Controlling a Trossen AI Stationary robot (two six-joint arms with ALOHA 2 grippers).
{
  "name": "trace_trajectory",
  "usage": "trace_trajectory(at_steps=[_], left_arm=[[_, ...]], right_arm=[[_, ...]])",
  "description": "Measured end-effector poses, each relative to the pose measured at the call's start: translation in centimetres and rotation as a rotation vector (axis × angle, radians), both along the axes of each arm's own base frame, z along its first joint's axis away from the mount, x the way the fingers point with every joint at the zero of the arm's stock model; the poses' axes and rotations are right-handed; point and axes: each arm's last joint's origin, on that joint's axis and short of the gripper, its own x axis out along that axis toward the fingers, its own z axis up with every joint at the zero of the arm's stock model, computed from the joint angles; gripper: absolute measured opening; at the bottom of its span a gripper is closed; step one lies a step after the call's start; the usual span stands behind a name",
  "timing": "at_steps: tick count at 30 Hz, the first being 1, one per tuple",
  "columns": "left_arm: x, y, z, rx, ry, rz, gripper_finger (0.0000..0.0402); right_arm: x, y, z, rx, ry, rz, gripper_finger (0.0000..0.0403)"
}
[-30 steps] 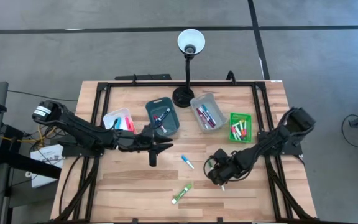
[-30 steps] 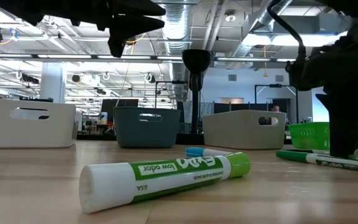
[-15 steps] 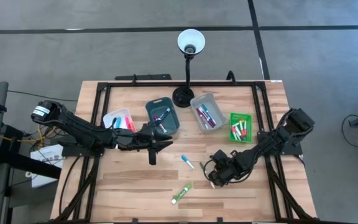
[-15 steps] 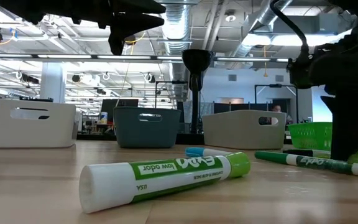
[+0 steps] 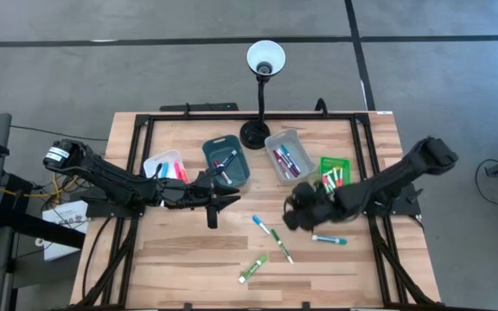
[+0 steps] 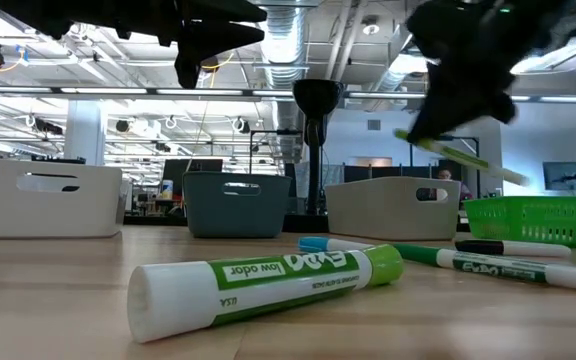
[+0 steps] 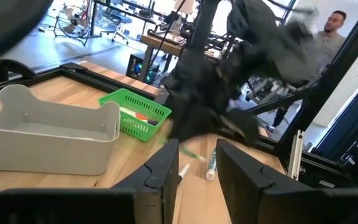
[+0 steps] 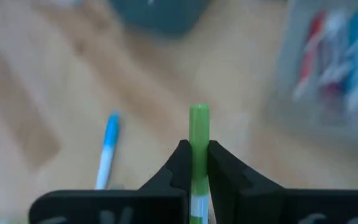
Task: Pick & Place Markers
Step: Put the light green small marker pen into the gray bin
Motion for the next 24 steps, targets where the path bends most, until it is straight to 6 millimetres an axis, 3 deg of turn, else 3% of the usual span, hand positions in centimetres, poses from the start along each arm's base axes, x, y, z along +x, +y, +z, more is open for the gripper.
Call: trace_trajectory(at_steps=[5,9,13,17,24], left_arm=[[0.0,0.0,0.0,0.0,0.0,0.0,0.0104],[0.0,0.0,0.0,0.0,0.0,0.0,0.0104],[0.0,0.0,0.0,0.0,0.0,0.0,0.0104],[0.0,0.0,0.0,0.0,0.0,0.0,0.0104],[0.0,-0.1,-0.1,0.002,0.008,-0.004,0.0104]], right_arm=[[0.4,-5.3,2.6,-0.165,-0.077,-0.13,0.0028],[0.5,-10.1,3.0,-0.254,-0.023,-0.257,0.0038],[1.2,-14.3,2.1,-0.286,0.045,-0.302,0.0024],[2.7,-17.0,0.8,-0.241,0.021,-0.253,0.0023],[3.2,-19.0,-3.3,-0.102,0.159,-0.216,0.0034]])
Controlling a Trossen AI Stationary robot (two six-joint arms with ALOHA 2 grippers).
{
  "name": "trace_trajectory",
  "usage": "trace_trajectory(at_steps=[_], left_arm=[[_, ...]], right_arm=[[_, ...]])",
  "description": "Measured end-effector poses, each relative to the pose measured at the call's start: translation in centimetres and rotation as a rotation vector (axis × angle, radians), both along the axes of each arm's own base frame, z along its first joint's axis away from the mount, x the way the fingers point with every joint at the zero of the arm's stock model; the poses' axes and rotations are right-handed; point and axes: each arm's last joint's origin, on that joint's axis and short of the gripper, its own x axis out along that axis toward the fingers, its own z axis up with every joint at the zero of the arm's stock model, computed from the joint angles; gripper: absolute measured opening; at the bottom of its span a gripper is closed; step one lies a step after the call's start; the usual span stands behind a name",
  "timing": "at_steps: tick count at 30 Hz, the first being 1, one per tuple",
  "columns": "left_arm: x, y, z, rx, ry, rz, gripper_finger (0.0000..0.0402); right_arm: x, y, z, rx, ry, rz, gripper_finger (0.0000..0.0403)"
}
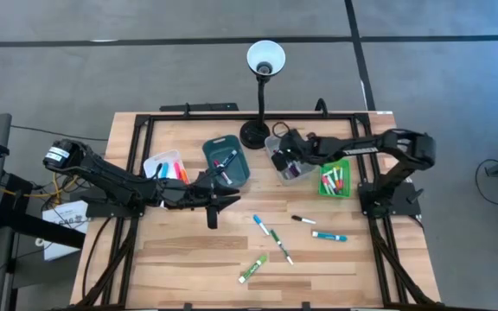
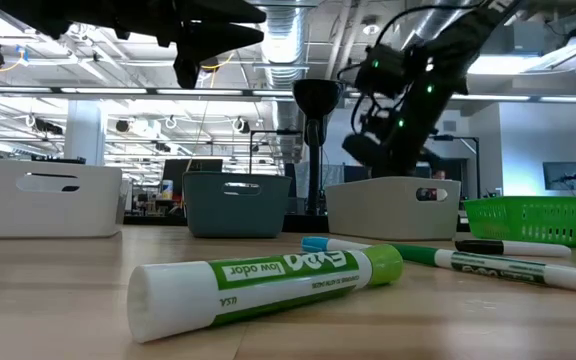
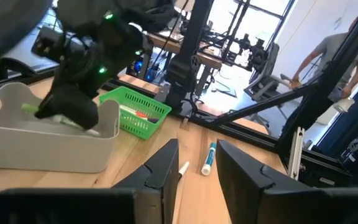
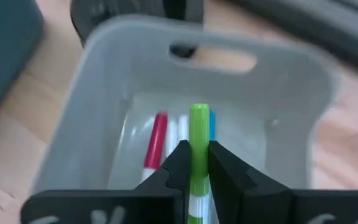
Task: Pick & Place Markers
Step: Put the light green small marker pen into the gray bin, then put the light green big marker pen into the blue bin
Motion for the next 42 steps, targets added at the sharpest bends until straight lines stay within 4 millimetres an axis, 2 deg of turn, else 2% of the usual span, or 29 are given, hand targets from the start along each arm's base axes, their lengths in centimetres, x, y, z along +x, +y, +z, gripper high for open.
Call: trace_trajectory(at_steps=[5,14,18,23,27,32,35,38,42], left_arm=[[0.0,0.0,-0.1,-0.003,0.007,0.0,0.0104],[0.0,-0.2,-0.1,-0.011,0.007,-0.04,0.0104],[-0.2,-1.1,-0.1,-0.03,0.01,-0.176,0.0104],[-0.9,-3.7,0.0,-0.083,0.016,-0.347,0.0104],[-0.9,-6.9,1.2,-0.058,-0.016,-0.39,0.0104],[-0.2,-10.0,2.2,0.004,0.051,-0.383,0.0104],[0.9,-10.8,2.0,-0.048,0.168,-0.353,0.0104],[2.3,-11.1,1.1,-0.163,0.295,-0.346,0.0104],[4.1,-11.2,-0.3,-0.221,0.363,-0.331,0.0104]], right_arm=[[0.3,-0.7,-1.5,0.059,0.013,0.008,0.0034],[0.4,-0.4,-1.7,0.051,0.046,0.068,0.0094],[0.2,0.1,-0.4,0.083,0.001,0.112,0.0117],[-0.5,1.3,3.1,0.123,-0.139,0.2,0.0133],[-1.5,3.5,6.4,0.16,-0.269,0.291,0.0135],[-2.7,7.9,9.2,0.169,-0.366,0.441,0.0125],[-3.5,10.9,9.4,0.168,-0.375,0.538,0.0119],[-4.2,13.9,8.8,0.138,-0.353,0.57,0.0118],[-5.0,16.8,8.0,0.103,-0.305,0.646,0.0118]])
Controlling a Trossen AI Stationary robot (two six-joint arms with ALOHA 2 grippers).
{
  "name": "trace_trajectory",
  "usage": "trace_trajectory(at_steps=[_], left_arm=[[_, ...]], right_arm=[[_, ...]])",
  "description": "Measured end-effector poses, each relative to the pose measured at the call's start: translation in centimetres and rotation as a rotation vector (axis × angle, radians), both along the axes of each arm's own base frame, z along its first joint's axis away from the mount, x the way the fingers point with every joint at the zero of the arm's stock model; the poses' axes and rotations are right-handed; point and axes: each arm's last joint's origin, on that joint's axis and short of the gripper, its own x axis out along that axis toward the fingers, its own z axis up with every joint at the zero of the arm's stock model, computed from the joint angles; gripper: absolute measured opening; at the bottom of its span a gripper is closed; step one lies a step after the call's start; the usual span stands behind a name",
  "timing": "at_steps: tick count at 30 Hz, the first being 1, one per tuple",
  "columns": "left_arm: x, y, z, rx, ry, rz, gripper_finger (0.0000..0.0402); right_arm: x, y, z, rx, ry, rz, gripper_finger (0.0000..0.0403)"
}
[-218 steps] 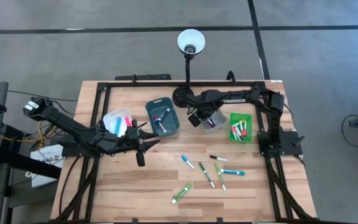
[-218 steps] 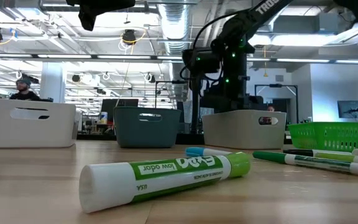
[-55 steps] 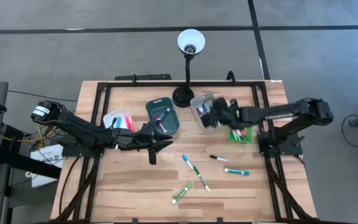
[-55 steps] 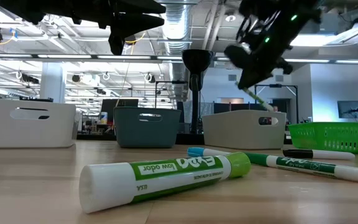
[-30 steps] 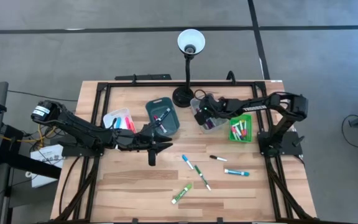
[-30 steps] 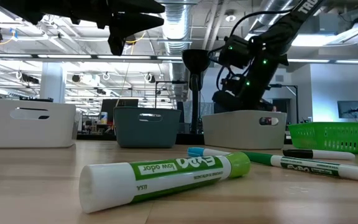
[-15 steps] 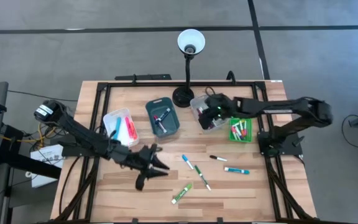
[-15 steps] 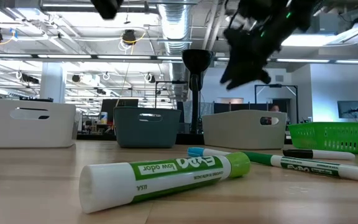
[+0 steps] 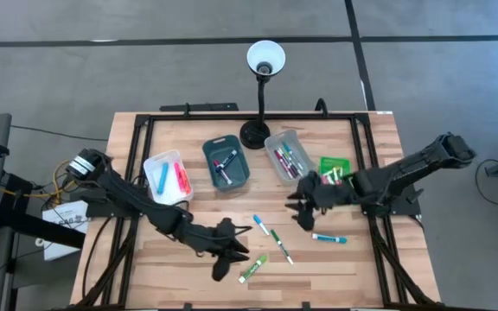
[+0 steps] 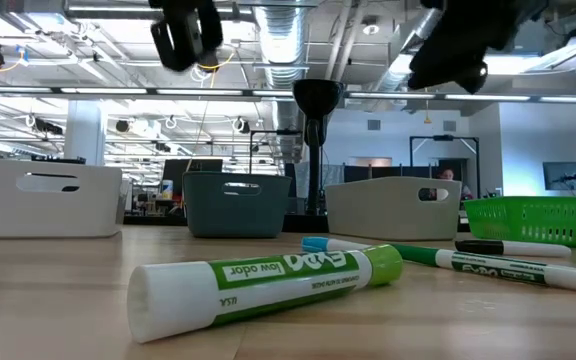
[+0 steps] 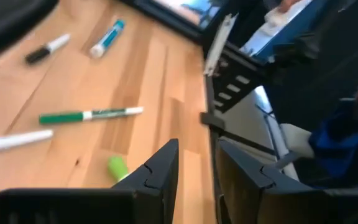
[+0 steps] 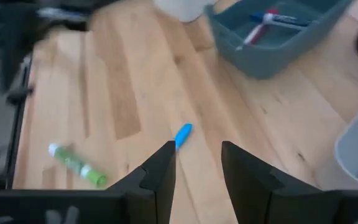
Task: Pick & Place Markers
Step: Put the light green big marker pen into the blue bin
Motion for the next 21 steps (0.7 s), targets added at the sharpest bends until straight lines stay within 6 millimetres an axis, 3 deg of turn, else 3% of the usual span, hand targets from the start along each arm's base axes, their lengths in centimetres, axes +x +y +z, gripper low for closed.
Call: trace_trajectory(at_steps=[6,12,21], left_arm=[[2.1,0.5,-2.8,-0.034,0.103,-0.014,0.0104],[3.8,-1.0,-5.3,0.012,0.152,-0.06,0.0104],[4.1,-2.9,-7.7,0.148,0.159,-0.078,0.0141]], right_arm=[[-0.3,0.6,1.1,-0.017,-0.054,0.042,0.0118],[-0.4,0.0,1.5,-0.009,-0.073,0.016,0.0118],[-0.5,1.6,0.5,0.033,-0.024,0.034,0.0118]])
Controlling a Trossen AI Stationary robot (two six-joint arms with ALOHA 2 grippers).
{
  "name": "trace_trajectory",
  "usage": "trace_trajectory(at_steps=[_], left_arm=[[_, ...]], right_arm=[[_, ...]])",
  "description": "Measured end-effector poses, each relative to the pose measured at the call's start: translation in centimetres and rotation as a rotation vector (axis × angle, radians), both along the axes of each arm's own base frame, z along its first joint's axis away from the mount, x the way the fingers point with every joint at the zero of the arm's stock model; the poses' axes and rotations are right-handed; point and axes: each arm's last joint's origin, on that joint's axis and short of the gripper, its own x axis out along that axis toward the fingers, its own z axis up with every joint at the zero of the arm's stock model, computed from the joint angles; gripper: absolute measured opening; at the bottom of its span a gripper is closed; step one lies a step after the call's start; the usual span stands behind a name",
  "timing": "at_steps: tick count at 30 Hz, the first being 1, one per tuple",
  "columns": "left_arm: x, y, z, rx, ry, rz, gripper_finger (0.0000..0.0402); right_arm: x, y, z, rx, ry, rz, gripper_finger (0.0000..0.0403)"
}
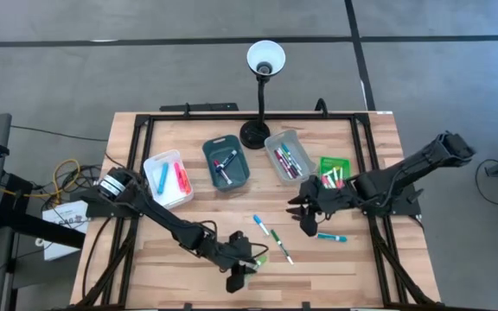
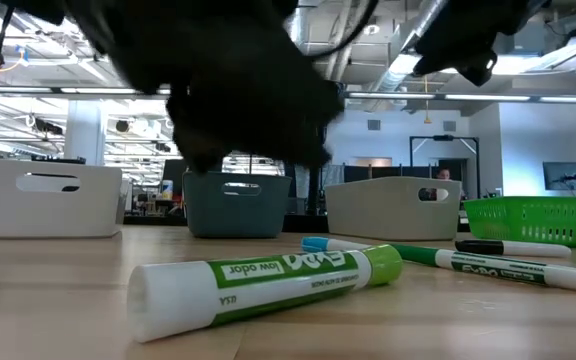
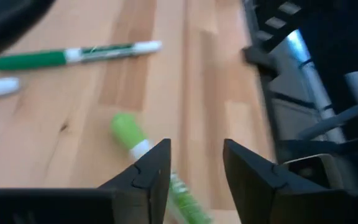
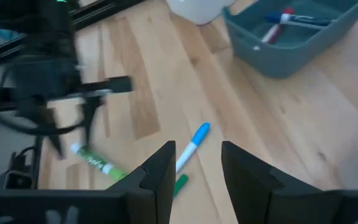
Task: Pick & Place Markers
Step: Put the light green big marker pen into the blue bin
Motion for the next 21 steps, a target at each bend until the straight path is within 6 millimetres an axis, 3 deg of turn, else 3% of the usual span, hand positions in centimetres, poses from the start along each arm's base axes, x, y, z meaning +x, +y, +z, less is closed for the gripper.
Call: trace_trajectory(at_steps=[7,15,21], left_arm=[[0.0,-0.2,-2.1,0.024,0.039,0.032,0.0169],[0.0,-0.2,-2.3,0.049,0.03,0.066,0.0168],[-0.4,-0.8,-3.5,0.069,0.056,0.051,0.0168]], right_arm=[[-0.1,1.5,-0.5,0.022,0.014,0.035,0.0118],[0.4,2.3,-1.1,0.023,0.015,0.045,0.0118],[0.9,2.7,-1.7,0.026,0.023,0.053,0.0118]])
